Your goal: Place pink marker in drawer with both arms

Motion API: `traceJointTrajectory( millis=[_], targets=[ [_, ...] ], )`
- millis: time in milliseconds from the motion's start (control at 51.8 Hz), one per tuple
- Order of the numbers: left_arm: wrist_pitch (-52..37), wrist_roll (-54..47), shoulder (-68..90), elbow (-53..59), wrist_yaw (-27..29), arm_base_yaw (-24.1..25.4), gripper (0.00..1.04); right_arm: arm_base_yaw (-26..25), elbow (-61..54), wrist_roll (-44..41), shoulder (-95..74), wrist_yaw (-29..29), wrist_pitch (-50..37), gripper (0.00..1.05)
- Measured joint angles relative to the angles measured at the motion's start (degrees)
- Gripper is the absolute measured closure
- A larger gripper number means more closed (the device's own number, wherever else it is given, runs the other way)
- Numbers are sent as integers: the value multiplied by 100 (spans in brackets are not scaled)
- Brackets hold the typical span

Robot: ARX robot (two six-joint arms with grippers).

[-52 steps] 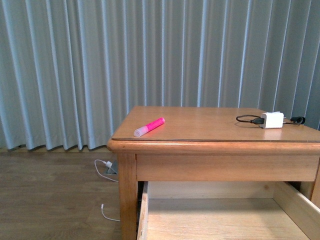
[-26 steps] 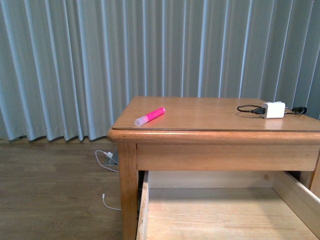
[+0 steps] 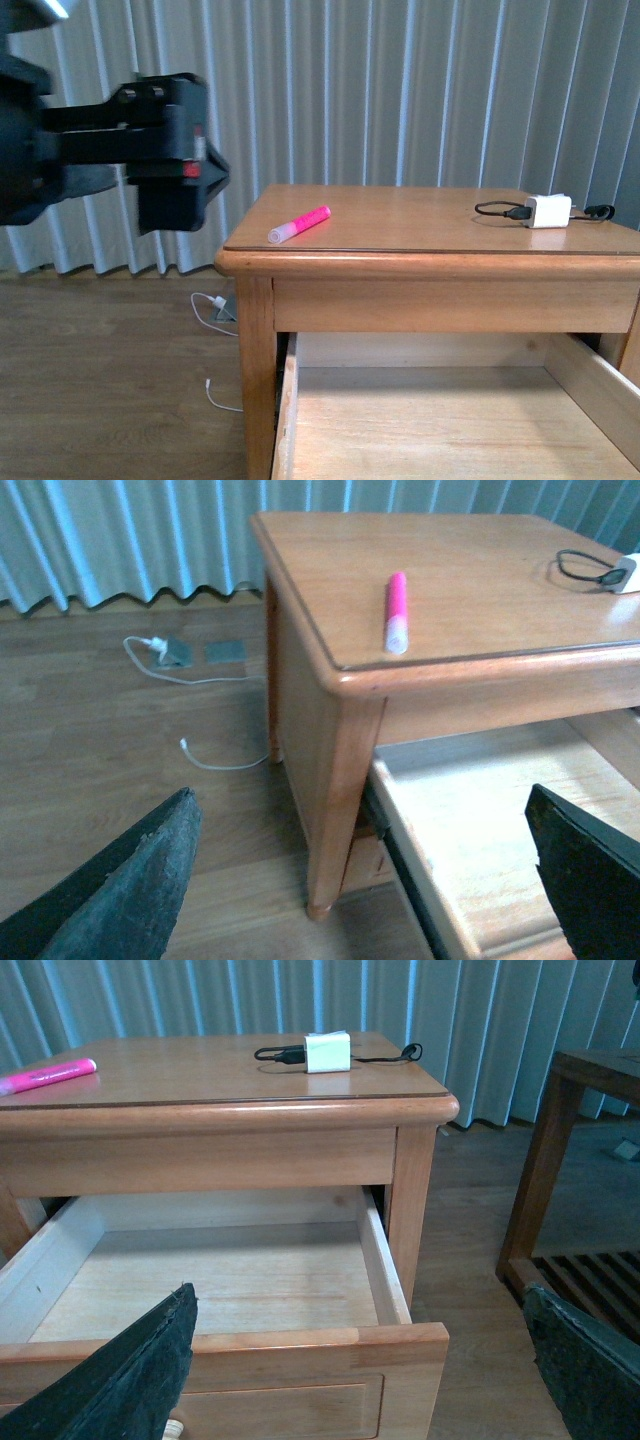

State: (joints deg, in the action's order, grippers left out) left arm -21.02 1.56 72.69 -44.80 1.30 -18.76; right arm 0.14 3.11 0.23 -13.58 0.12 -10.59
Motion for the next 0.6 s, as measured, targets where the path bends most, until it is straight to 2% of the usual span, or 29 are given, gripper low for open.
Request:
traceJointTrajectory(
  millis=[309,598],
  targets=[
    [505,-157,2315,-2393,2,-26,6,0,0,0,0,0,0,8],
    [1255,-284,3523,-3901,-61,-28,6,0,0,0,0,0,0,8]
  ],
)
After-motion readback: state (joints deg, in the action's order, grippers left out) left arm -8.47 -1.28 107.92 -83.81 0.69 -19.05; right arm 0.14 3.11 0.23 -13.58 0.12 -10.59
